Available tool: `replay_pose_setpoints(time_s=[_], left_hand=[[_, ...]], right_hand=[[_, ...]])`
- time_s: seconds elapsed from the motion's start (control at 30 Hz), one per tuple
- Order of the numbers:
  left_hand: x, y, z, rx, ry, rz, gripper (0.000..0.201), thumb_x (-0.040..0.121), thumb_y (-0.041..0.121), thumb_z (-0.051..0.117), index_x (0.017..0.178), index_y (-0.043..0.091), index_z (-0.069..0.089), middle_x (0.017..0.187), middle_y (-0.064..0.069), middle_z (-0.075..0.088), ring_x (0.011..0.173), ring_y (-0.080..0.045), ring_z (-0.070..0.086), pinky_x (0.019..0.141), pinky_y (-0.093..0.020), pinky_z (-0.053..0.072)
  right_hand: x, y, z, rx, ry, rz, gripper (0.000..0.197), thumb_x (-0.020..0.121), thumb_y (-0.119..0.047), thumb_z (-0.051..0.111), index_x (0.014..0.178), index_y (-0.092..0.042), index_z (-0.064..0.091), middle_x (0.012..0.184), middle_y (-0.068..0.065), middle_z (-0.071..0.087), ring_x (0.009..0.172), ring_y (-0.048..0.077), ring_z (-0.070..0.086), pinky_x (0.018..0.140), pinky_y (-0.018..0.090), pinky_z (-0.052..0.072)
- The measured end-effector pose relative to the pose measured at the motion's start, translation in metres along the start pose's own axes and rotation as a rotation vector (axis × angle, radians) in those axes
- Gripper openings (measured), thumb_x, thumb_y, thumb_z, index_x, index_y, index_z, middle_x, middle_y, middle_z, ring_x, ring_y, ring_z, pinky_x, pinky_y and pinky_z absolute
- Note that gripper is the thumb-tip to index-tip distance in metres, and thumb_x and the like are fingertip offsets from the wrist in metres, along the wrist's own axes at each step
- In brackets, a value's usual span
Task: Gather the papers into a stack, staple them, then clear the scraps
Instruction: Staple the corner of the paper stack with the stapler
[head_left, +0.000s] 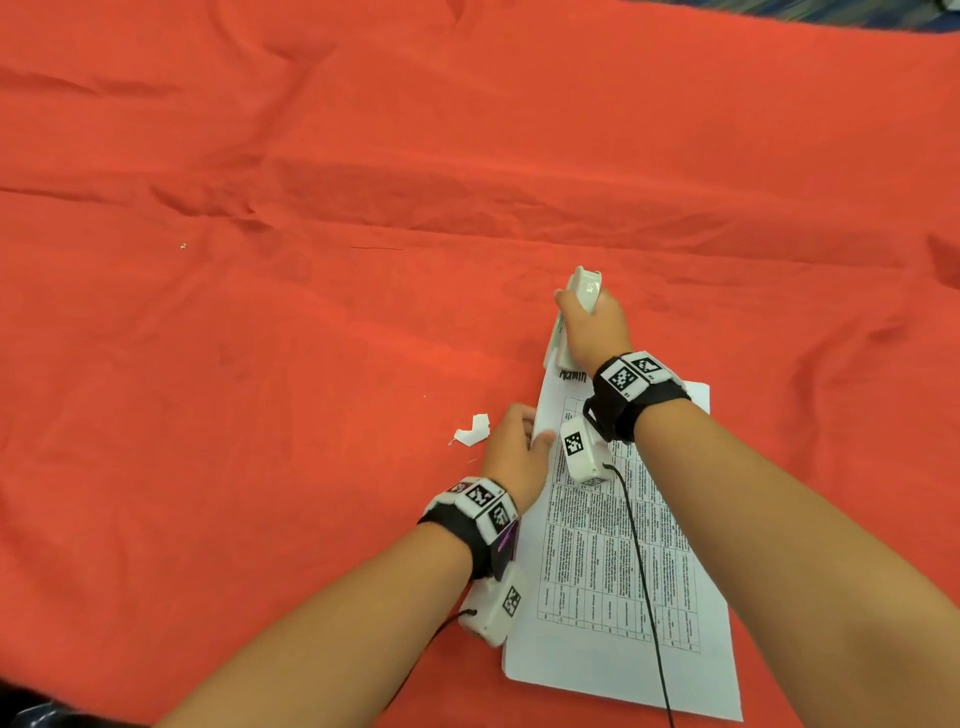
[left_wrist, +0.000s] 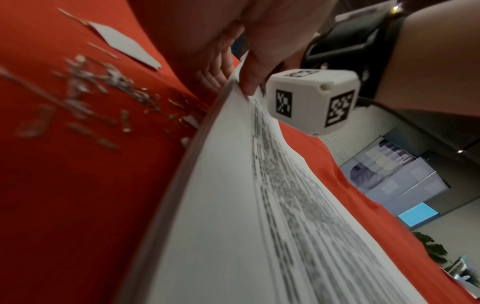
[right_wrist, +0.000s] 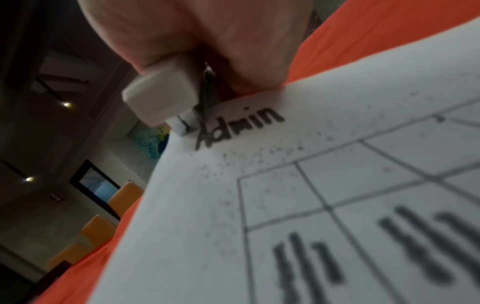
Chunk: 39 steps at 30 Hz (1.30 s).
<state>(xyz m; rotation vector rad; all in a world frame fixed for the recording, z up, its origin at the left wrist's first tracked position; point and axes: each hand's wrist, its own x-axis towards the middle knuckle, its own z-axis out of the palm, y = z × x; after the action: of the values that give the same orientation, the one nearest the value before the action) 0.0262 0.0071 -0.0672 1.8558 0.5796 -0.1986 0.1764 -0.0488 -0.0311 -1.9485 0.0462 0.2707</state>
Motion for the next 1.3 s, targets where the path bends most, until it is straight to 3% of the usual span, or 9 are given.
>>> replay_pose_setpoints(time_s=[0.17,0.37,0.57,0.8,0.93,1.0,1.1,1.2,1.3], left_hand=[[-0.016,-0.021,0.0,0.042,-0.035,-0.033,0.007,0.094,0.023,0.055,0.093,0.016,0.053,0.078,0.004,0.056,0.063,-0.01,0.046,0.061,-0.022,0.042],[-0.016,-0.019,-0.001,0.034,-0.031,-0.048,0.013,0.094,0.02,0.055,0.086,0.019,0.046,0.072,0.005,0.051,0.059,-0.01,0.042,0.055,-0.022,0.038],[-0.03,-0.025,-0.007,-0.014,-0.143,-0.114,0.014,0.09,0.02,0.062,0.1,0.013,0.056,0.095,-0.005,0.072,0.088,-0.025,0.069,0.082,-0.045,0.056],[-0.054,-0.029,-0.005,-0.136,-0.233,-0.167,0.011,0.095,0.017,0.056,0.102,0.021,0.064,0.097,-0.003,0.074,0.087,-0.02,0.073,0.081,-0.043,0.058],[-0.059,-0.017,-0.006,-0.165,-0.178,-0.165,0.018,0.096,0.012,0.052,0.105,0.023,0.063,0.104,0.002,0.072,0.095,-0.018,0.07,0.089,-0.044,0.055],[-0.059,-0.01,-0.011,-0.166,-0.146,-0.173,0.018,0.096,0.014,0.052,0.108,0.022,0.063,0.107,0.003,0.071,0.099,-0.017,0.068,0.093,-0.044,0.053],[-0.059,0.005,-0.025,-0.178,-0.09,-0.164,0.019,0.096,0.017,0.052,0.112,0.019,0.063,0.108,0.002,0.07,0.1,-0.018,0.067,0.093,-0.044,0.052],[-0.055,0.024,-0.052,-0.236,-0.047,-0.179,0.023,0.096,0.017,0.052,0.117,0.018,0.062,0.107,0.001,0.071,0.096,-0.019,0.069,0.087,-0.042,0.056],[-0.047,0.033,-0.097,-0.327,0.022,-0.185,0.025,0.095,0.01,0.053,0.118,0.012,0.062,0.108,-0.007,0.071,0.096,-0.024,0.069,0.084,-0.043,0.056]], right_hand=[[-0.002,0.0,0.003,0.035,0.027,0.019,0.019,0.073,-0.031,0.055,0.064,-0.019,0.044,0.065,0.001,0.048,0.063,0.019,0.044,0.06,0.03,0.037],[0.0,0.007,0.006,0.101,0.049,0.006,0.026,0.08,-0.017,0.06,0.062,-0.02,0.042,0.06,-0.003,0.044,0.058,0.017,0.041,0.059,0.029,0.036],[0.003,0.014,0.007,0.147,0.064,-0.001,0.033,0.082,-0.013,0.06,0.059,-0.021,0.038,0.057,-0.004,0.04,0.054,0.014,0.035,0.057,0.028,0.031],[0.003,0.007,-0.004,0.158,0.063,-0.009,0.013,0.086,-0.032,0.062,0.086,-0.02,0.057,0.075,-0.005,0.056,0.07,0.014,0.055,0.07,0.031,0.046],[0.01,-0.008,-0.05,0.255,0.18,0.048,0.041,0.087,-0.027,0.064,0.119,-0.013,0.043,0.103,0.002,0.059,0.087,0.017,0.059,0.078,0.031,0.048],[0.012,-0.005,-0.087,0.31,0.265,0.086,0.04,0.084,-0.017,0.067,0.112,-0.016,0.038,0.106,0.005,0.057,0.087,0.015,0.058,0.081,0.032,0.05],[-0.002,0.022,-0.149,0.081,0.351,0.109,0.015,0.084,-0.017,0.059,0.097,-0.012,0.055,0.089,0.003,0.056,0.07,0.014,0.052,0.067,0.028,0.046],[-0.036,0.06,-0.202,-0.18,0.383,0.176,0.037,0.079,-0.031,0.057,0.099,-0.001,0.065,0.086,0.012,0.057,0.078,0.02,0.052,0.07,0.04,0.046],[-0.076,0.094,-0.229,-0.334,0.355,0.197,0.043,0.077,-0.039,0.053,0.08,0.004,0.06,0.075,0.021,0.053,0.07,0.025,0.047,0.063,0.036,0.036]])
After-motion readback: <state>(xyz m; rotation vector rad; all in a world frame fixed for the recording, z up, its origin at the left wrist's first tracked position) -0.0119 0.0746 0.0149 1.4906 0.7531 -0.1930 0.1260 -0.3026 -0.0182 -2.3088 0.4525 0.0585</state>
